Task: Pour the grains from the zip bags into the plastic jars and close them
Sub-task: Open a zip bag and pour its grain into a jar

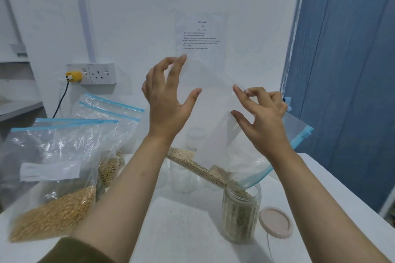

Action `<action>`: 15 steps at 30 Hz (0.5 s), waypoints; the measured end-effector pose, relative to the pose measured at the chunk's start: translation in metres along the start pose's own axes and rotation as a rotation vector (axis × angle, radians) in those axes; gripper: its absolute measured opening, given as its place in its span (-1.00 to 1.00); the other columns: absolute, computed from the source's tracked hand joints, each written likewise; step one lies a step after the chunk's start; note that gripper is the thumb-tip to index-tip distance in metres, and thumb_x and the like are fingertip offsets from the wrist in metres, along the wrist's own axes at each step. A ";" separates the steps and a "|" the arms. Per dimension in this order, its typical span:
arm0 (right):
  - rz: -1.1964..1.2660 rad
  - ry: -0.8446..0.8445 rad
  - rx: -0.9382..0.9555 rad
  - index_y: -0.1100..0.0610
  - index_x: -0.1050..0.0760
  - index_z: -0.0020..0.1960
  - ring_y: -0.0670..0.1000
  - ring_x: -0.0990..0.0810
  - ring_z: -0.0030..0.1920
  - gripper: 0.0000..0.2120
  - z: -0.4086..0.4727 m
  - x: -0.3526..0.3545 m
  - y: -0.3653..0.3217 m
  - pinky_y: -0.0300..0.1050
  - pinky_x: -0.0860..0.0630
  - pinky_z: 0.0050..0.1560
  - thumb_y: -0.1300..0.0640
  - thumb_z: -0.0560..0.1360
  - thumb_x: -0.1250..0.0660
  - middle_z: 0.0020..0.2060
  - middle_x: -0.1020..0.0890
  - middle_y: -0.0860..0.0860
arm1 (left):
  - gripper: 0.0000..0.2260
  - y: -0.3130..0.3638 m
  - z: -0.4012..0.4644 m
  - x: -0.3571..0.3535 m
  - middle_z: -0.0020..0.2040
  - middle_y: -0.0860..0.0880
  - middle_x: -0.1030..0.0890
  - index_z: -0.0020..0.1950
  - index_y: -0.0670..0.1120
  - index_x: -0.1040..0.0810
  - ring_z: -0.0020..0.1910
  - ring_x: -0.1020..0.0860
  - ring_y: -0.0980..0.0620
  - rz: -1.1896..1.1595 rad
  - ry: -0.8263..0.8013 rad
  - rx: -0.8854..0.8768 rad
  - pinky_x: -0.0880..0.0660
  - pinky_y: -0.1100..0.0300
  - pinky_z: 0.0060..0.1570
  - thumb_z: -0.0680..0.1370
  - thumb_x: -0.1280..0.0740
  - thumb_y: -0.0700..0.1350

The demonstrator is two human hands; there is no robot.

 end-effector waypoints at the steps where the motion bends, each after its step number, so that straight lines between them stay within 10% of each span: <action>1: -0.003 0.003 -0.004 -0.02 -0.45 0.43 0.02 -0.27 0.08 -0.53 0.000 0.001 0.000 0.02 -0.13 0.10 0.03 0.52 -0.35 0.13 -0.53 0.02 | -0.37 -0.001 -0.006 0.000 0.43 -0.08 -0.34 0.52 0.02 -0.29 0.42 -0.29 -0.04 0.030 0.004 0.014 -0.13 0.11 0.35 0.51 -0.41 0.11; 11: -0.015 0.022 0.004 0.00 -0.45 0.43 0.04 -0.28 0.08 -0.53 0.001 0.003 -0.002 0.03 -0.14 0.08 0.06 0.53 -0.36 0.14 -0.53 0.03 | -0.25 -0.030 -0.126 -0.005 0.59 -0.13 0.13 0.57 0.12 -0.20 0.57 0.15 0.00 0.021 -0.034 0.458 0.06 -0.14 0.48 0.45 -0.44 0.16; 15: -0.012 0.043 0.030 -0.02 -0.44 0.44 0.03 -0.28 0.07 -0.52 0.000 0.003 -0.005 0.04 -0.17 0.08 0.06 0.53 -0.38 0.13 -0.52 0.01 | -0.19 -0.030 -0.147 -0.008 0.59 -0.08 0.21 0.57 0.21 -0.11 0.56 0.14 0.04 -0.141 -0.049 0.736 -0.04 0.12 0.49 0.43 -0.48 0.10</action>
Point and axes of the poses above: each hand's wrist, its own z-axis towards the middle knuckle, its own x-axis out of the back of the hand, y = z × x, the point moved 2 cm from there along z, towards the middle knuckle
